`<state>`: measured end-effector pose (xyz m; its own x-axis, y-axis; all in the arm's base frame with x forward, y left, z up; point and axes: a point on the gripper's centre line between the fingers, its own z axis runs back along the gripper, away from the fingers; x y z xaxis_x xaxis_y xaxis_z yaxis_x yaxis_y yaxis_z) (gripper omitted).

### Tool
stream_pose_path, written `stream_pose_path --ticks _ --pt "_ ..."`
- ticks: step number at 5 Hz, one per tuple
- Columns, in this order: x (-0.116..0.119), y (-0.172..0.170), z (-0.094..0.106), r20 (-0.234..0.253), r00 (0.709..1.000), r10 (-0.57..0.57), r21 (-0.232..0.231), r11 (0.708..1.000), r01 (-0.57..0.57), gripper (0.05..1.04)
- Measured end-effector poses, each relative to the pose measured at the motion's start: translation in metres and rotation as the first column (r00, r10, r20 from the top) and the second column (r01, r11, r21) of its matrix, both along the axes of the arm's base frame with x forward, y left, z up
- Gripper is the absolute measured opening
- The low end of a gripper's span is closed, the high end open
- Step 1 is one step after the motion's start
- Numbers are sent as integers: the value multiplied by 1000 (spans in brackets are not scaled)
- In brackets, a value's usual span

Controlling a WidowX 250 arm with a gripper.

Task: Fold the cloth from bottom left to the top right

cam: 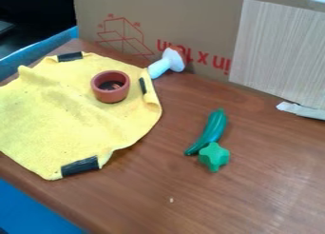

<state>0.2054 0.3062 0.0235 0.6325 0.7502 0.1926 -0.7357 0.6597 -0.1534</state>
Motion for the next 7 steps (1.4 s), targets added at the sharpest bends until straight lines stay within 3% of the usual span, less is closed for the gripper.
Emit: stream_pose_path --ticks 1,2,3,4,5,6,7 --pt "-1 2 -5 -6 1000 14 5 1000 -14 975" --pt "0 2 -6 -2 1000 22 1 1000 -22 704" --pt "1 -7 -5 19 1000 -8 -59 998 9 401" --pt "0 -15 11 74 997 -39 -126 991 48 182" --pt "11 -27 39 124 992 -35 -193 979 59 74" --pt "33 -54 58 134 989 -58 -240 967 89 55" --pt "55 -83 71 137 987 -79 -238 965 110 54"
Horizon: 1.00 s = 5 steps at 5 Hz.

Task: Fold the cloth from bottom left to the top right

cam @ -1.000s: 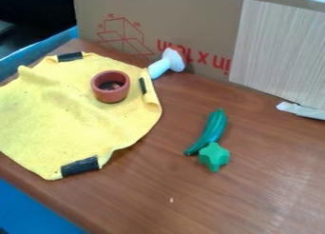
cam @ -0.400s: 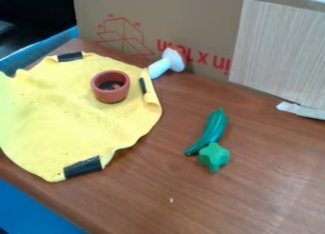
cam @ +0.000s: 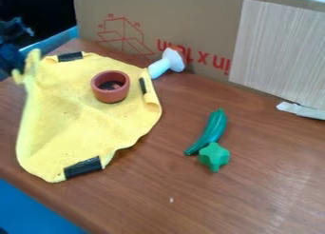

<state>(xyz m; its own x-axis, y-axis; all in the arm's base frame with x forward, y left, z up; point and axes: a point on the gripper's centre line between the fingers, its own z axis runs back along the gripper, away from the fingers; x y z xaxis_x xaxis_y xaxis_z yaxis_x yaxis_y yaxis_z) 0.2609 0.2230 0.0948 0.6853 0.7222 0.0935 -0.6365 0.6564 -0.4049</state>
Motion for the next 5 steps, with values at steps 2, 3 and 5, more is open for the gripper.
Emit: stream_pose_path --ticks 2,3,5 --pt "46 -56 5 -42 999 -34 4 999 34 54" --pt "82 -79 23 -22 999 -29 17 999 29 54" --pt "120 -103 20 -45 999 -14 15 1000 14 54"
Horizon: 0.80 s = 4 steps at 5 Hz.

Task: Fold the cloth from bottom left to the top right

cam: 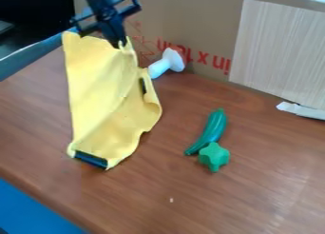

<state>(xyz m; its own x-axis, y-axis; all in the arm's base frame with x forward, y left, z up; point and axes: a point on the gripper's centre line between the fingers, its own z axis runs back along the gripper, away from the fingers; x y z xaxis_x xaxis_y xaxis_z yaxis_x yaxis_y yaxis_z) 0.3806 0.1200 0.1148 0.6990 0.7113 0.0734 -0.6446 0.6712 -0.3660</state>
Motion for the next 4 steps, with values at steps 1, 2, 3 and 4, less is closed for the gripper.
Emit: stream_pose_path --ticks 1,2,3,4 --pt "8 -9 -15 -24 1000 -11 21 1000 11 54" --pt "11 -16 -24 -22 999 -34 60 998 36 69" --pt "5 -29 -41 -43 996 -82 77 993 85 211" --pt "0 -31 -48 -56 993 -106 85 990 111 469"
